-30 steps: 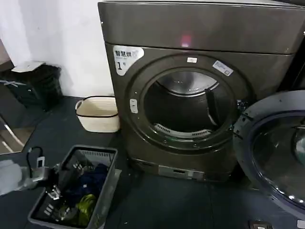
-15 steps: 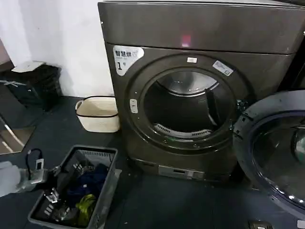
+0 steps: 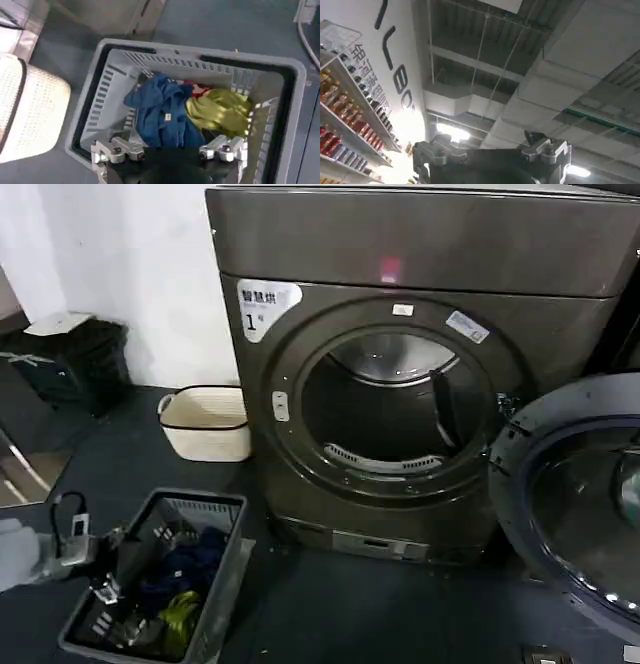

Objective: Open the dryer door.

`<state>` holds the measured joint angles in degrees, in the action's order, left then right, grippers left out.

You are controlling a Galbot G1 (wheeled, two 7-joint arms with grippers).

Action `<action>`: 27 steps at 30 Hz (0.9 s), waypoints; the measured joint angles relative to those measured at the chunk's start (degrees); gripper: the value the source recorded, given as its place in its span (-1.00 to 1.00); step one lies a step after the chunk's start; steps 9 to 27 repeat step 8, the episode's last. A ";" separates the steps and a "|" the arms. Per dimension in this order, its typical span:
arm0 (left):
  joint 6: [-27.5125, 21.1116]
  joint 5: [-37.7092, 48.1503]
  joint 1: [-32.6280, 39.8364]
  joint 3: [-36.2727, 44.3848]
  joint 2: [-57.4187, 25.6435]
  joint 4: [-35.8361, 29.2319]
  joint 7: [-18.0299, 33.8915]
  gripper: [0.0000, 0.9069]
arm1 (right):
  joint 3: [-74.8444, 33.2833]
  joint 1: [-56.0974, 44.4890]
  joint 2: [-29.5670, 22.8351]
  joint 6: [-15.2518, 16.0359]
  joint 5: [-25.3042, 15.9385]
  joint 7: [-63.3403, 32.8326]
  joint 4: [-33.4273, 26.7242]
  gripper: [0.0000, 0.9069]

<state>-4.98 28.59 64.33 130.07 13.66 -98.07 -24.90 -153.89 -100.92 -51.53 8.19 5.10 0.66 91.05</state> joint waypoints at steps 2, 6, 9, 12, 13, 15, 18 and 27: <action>0.05 -0.04 0.22 0.19 -0.02 0.02 -0.19 1.00 | -0.42 -0.26 0.10 0.01 0.00 0.01 -0.04 1.00; 0.09 -0.22 0.59 0.25 -0.01 0.45 -0.48 1.00 | -0.70 -0.54 0.06 0.02 0.09 0.02 -0.02 1.00; 0.19 -0.56 0.90 0.47 0.00 0.48 -0.93 1.00 | -0.73 -0.56 -0.02 0.02 0.13 0.03 -0.02 1.00; 0.19 -0.56 0.90 0.47 0.00 0.48 -0.93 1.00 | -0.73 -0.56 -0.02 0.02 0.13 0.03 -0.02 1.00; 0.19 -0.56 0.90 0.47 0.00 0.48 -0.93 1.00 | -0.73 -0.56 -0.02 0.02 0.13 0.03 -0.02 1.00; 0.19 -0.56 0.90 0.47 0.00 0.48 -0.93 1.00 | -0.73 -0.56 -0.02 0.02 0.13 0.03 -0.02 1.00; 0.19 -0.56 0.90 0.47 0.00 0.48 -0.93 1.00 | -0.73 -0.56 -0.02 0.02 0.13 0.03 -0.02 1.00; 0.19 -0.56 0.90 0.47 0.00 0.48 -0.93 1.00 | -0.73 -0.56 -0.02 0.02 0.13 0.03 -0.02 1.00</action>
